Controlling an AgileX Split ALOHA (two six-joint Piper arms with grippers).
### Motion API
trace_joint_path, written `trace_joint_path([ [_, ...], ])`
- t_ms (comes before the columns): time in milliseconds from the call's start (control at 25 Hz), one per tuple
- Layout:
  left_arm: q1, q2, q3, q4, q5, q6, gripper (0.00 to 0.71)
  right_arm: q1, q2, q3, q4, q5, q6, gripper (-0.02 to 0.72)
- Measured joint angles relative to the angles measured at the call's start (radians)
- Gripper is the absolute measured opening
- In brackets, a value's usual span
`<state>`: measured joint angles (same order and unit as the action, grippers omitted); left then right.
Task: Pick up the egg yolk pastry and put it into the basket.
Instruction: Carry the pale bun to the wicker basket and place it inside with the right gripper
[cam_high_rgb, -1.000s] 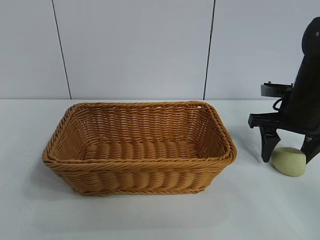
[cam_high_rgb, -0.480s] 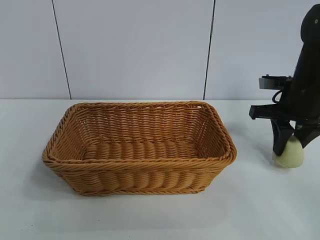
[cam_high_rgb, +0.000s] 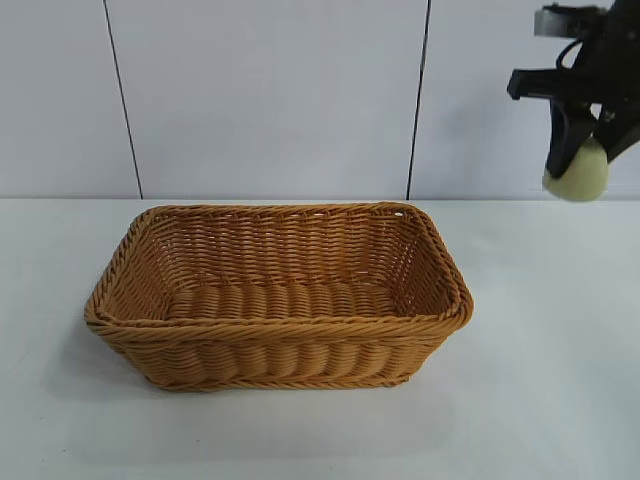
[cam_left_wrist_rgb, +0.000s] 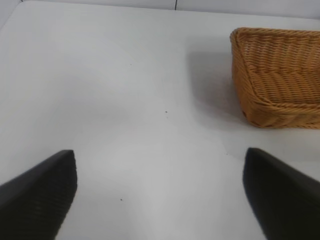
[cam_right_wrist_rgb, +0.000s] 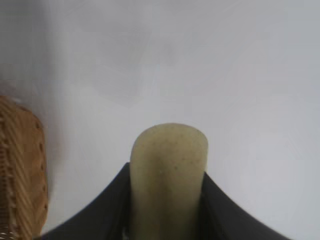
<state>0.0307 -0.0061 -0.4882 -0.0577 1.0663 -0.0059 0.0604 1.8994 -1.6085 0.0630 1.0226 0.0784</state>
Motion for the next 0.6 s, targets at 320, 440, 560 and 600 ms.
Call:
trace_joint_path([
  [320, 0.000, 0.000, 0.000, 0.000, 0.000, 0.000, 0.696, 0.196, -0.006, -0.044, 0.008, -0.005, 0.004, 0.209],
  [440, 0.000, 0.000, 0.000, 0.000, 0.000, 0.000, 0.696, 0.293, -0.006, -0.044, 0.012, -0.028, 0.027, 0.209],
  [560, 0.000, 0.000, 0.000, 0.000, 0.000, 0.000, 0.696, 0.381, -0.005, -0.044, 0.014, -0.058, 0.050, 0.209],
  [600, 0.000, 0.000, 0.000, 0.000, 0.000, 0.000, 0.696, 0.402, -0.002, -0.044, 0.014, -0.068, 0.056, 0.208],
])
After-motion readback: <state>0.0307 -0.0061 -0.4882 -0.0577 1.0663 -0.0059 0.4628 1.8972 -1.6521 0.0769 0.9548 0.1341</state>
